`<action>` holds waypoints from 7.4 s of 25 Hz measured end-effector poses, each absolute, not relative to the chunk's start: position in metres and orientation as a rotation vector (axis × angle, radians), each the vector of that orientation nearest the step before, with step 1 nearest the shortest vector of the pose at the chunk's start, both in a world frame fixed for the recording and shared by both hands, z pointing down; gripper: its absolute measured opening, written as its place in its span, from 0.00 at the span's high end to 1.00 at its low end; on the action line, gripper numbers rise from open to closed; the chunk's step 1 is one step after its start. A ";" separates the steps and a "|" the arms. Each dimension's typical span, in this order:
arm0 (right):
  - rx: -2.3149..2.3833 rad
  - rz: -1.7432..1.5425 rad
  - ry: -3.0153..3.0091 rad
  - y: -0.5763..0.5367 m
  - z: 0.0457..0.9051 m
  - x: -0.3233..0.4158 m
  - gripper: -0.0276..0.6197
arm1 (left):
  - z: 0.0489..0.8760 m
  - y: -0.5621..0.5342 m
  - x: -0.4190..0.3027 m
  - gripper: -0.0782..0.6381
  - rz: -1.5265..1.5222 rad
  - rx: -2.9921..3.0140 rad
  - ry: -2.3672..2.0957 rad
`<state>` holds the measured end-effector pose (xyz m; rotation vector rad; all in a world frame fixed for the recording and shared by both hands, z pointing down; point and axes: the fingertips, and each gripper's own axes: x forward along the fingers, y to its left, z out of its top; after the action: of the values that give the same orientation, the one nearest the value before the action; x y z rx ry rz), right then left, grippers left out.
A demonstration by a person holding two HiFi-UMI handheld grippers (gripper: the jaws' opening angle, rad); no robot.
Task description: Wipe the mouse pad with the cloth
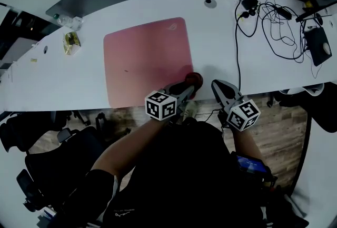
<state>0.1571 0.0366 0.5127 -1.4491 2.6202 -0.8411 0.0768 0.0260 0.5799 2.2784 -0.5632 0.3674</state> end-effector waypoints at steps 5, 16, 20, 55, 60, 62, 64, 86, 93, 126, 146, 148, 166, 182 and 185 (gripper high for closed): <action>-1.448 -0.835 2.619 0.034 0.513 0.161 0.92 | 0.586 -0.006 0.079 0.74 0.374 2.293 -0.668; -1.409 -0.848 2.618 0.029 0.514 0.175 0.92 | 0.618 -0.011 0.064 0.74 0.427 2.163 -0.804; -1.377 -0.852 2.632 0.023 0.513 0.175 0.92 | 0.619 -0.012 0.059 0.74 0.473 2.165 -0.844; -1.174 -0.878 2.780 -0.002 0.507 0.100 0.92 | 0.618 -0.031 -0.093 0.74 0.549 2.109 -1.168; -1.141 -0.873 2.808 -0.009 0.503 0.082 0.92 | 0.619 -0.031 -0.124 0.74 0.563 2.097 -1.205; -1.133 -0.876 2.820 -0.011 0.503 0.077 0.92 | 0.620 -0.031 -0.135 0.74 0.568 2.087 -1.219; -1.125 -0.876 2.833 -0.013 0.503 0.070 0.92 | 0.621 -0.031 -0.146 0.74 0.571 2.081 -1.228; -1.040 -0.861 2.926 -0.049 0.500 0.004 0.92 | 0.628 -0.039 -0.265 0.74 0.540 1.976 -1.374; -1.063 -0.859 2.940 -0.056 0.499 -0.005 0.92 | 0.632 -0.041 -0.294 0.74 0.512 1.939 -1.409; -1.366 -0.818 2.822 -0.059 0.491 -0.009 0.92 | 0.616 -0.087 -0.347 0.75 0.475 1.897 -1.590; -1.265 -0.885 2.803 -0.066 0.502 0.045 0.92 | 0.620 -0.080 -0.252 0.76 0.557 1.942 -1.459; -1.254 -0.892 2.804 -0.066 0.503 0.054 0.92 | 0.621 -0.080 -0.241 0.76 0.560 1.939 -1.456; -1.162 -0.915 2.807 -0.077 0.509 0.103 0.92 | 0.621 -0.083 -0.115 0.76 0.597 2.002 -1.290; -1.127 -0.917 2.789 -0.071 0.513 0.141 0.92 | 0.622 -0.076 -0.018 0.76 0.693 2.107 -1.104; -1.121 -0.920 2.784 -0.067 0.514 0.147 0.92 | 0.622 -0.074 0.000 0.76 0.702 2.124 -1.073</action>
<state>0.1473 -0.0670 0.5142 -1.1215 2.7845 -0.9198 -0.0002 -0.0743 0.6221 2.1243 -1.0732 0.7016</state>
